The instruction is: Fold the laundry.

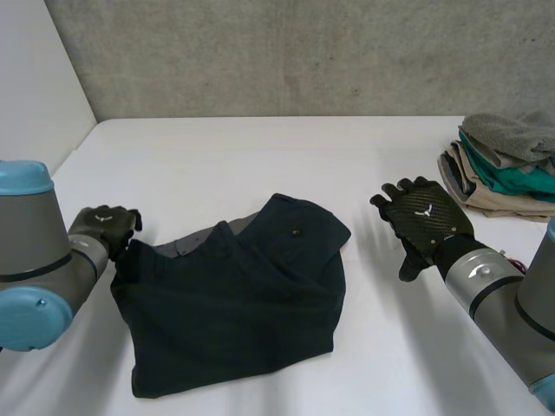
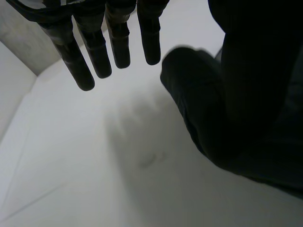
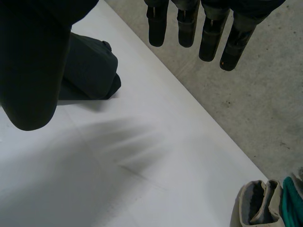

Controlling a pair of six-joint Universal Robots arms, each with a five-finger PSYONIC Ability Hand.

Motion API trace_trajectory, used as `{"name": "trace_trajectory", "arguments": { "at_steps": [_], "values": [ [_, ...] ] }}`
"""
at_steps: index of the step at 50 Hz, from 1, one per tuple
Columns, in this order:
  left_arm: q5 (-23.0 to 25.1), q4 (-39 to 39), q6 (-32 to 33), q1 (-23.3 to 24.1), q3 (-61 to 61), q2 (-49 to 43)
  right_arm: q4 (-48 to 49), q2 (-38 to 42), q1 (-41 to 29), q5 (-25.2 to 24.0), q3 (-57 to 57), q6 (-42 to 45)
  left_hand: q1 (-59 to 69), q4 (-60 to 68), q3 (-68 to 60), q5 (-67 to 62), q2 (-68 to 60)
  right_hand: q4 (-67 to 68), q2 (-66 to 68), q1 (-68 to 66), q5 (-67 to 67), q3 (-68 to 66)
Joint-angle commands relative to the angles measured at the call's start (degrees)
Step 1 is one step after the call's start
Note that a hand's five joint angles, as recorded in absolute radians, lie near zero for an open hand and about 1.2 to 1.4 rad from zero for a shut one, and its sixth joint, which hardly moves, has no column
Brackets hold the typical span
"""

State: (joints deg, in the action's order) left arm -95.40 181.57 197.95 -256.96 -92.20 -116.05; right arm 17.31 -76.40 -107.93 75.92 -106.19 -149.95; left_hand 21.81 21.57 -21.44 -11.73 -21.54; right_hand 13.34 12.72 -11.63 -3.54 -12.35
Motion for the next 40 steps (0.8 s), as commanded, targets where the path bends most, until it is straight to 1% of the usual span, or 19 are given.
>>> {"name": "trace_trajectory", "arguments": {
  "at_steps": [1, 3, 4, 6, 10, 14, 15, 18, 19, 21, 23, 28, 29, 30, 32, 33, 34, 35, 40],
  "values": [
    [0.3, -0.7, -0.1, -0.2, 0.8, -2.9, 0.0, 0.0, 0.0, 0.1, -0.2, 0.0, 27.5, 27.8, -27.9, -27.6, -27.8, -3.3, -2.7, 1.6, 3.5, 2.3],
    [0.3, -1.0, -0.2, -0.2, 1.0, -3.1, 0.0, 0.0, 0.1, 0.2, -0.2, 0.0, 38.5, 38.7, -38.8, -38.6, -38.7, -3.3, -2.7, 1.6, 3.5, 2.3],
    [0.3, -1.1, -0.2, -0.2, 1.3, -3.0, 0.0, 0.0, 0.1, 0.2, -0.2, 0.1, 47.9, 48.1, -48.2, -47.9, -48.1, -3.3, -2.7, 1.6, 3.5, 2.3],
    [0.4, -0.9, -0.2, -0.1, 1.9, -3.0, 0.1, 0.0, 0.1, 0.2, -0.2, 0.1, 58.1, 58.4, -58.5, -58.2, -58.4, -3.3, -2.7, 1.6, 3.5, 2.3],
    [0.3, -0.6, -0.2, 0.8, 6.1, -2.5, 0.1, 0.1, 0.1, 0.2, -0.1, 0.1, 58.2, 58.4, -58.6, -58.3, -58.5, -3.3, -2.7, 1.6, 3.5, 2.3],
    [0.0, -0.4, -0.5, 1.9, 14.5, -2.2, 0.2, 0.1, 0.1, 0.4, 0.0, 0.1, 58.2, 58.4, -58.6, -58.3, -58.5, -3.3, -2.7, 1.6, 3.5, 2.3],
    [-0.2, -0.2, -0.6, 2.8, 18.6, -2.2, 0.2, 0.0, 0.1, 0.4, 0.0, 0.1, 58.2, 58.4, -58.6, -58.3, -58.5, -3.3, -2.7, 1.6, 3.5, 2.3],
    [-0.5, 1.0, -0.7, 4.4, 24.8, -2.1, 0.2, 0.1, 0.5, 0.5, 0.1, 0.1, 58.2, 58.4, -58.6, -58.3, -58.5, -3.3, -2.7, 1.6, 3.5, 2.3],
    [-0.6, 3.0, -0.6, 6.2, 29.0, -2.1, 0.3, 0.1, 0.6, 0.5, 0.1, 0.1, 58.2, 58.4, -58.6, -58.3, -58.5, -3.3, -2.7, 1.6, 3.5, 2.3],
    [-1.3, 5.2, -0.5, 8.0, 32.1, -2.0, 0.4, 0.0, 0.9, 0.5, 0.2, 0.0, 58.2, 58.4, -58.6, -58.3, -58.5, -3.3, -2.7, 1.6, 3.5, 2.3],
    [-3.1, 9.0, -0.3, 10.9, 35.9, -1.6, 0.6, 0.0, 1.2, 0.6, 0.2, 0.0, 58.2, 58.4, -58.6, -58.3, -58.5, -3.3, -2.7, 1.6, 3.5, 2.3],
    [-4.5, 13.7, -0.1, 18.0, 38.2, -0.7, 0.9, -0.1, 2.1, 0.7, 0.2, 0.0, 58.2, 58.4, -58.6, -58.3, -58.5, -3.3, -2.7, 1.6, 3.5, 2.3],
    [-4.4, 14.0, -0.1, 19.2, 38.1, -0.8, 1.0, -0.2, 2.5, 0.7, 0.2, 0.0, 58.2, 58.4, -58.6, -58.3, -58.5, -3.3, -2.7, 1.6, 3.5, 2.3],
    [-4.4, 14.2, -0.2, 22.0, 37.6, -0.8, 1.0, -0.2, 2.6, 0.7, 0.3, 0.0, 58.2, 58.4, -58.6, -58.3, -58.5, -3.3, -2.7, 1.6, 3.5, 2.3],
    [-4.5, 13.8, -0.3, 25.1, 36.2, -1.2, 1.2, -0.2, 3.2, 0.7, 0.4, 0.0, 58.2, 58.4, -58.6, -58.3, -58.5, -3.3, -2.7, 1.6, 3.5, 2.3],
    [-4.5, 13.6, -0.3, 27.9, 34.0, -1.5, 1.2, -0.2, 3.3, 0.7, 0.4, 0.0, 58.2, 58.4, -58.6, -58.3, -58.5, -3.3, -2.7, 1.6, 3.5, 2.3],
    [-4.5, 13.5, -0.3, 28.7, 33.1, -1.6, 1.5, -0.2, 3.6, 0.7, 0.5, 0.0, 58.2, 58.4, -58.6, -58.3, -58.5, -3.3, -2.7, 1.6, 3.5, 2.3],
    [-4.5, 13.5, -0.3, 31.2, 30.3, -1.8, 1.8, -0.2, 4.2, 0.8, 0.5, -0.2, 58.2, 58.4, -58.6, -58.3, -58.5, -3.3, -2.7, 1.6, 3.5, 2.3],
    [-4.9, 13.3, -1.0, 37.2, 22.8, -3.1, 2.6, -0.2, 5.5, 0.9, 0.7, -0.3, 58.2, 58.4, -58.6, -58.3, -58.5, -3.3, -2.7, 1.6, 3.5, 2.3]
  ]
}}
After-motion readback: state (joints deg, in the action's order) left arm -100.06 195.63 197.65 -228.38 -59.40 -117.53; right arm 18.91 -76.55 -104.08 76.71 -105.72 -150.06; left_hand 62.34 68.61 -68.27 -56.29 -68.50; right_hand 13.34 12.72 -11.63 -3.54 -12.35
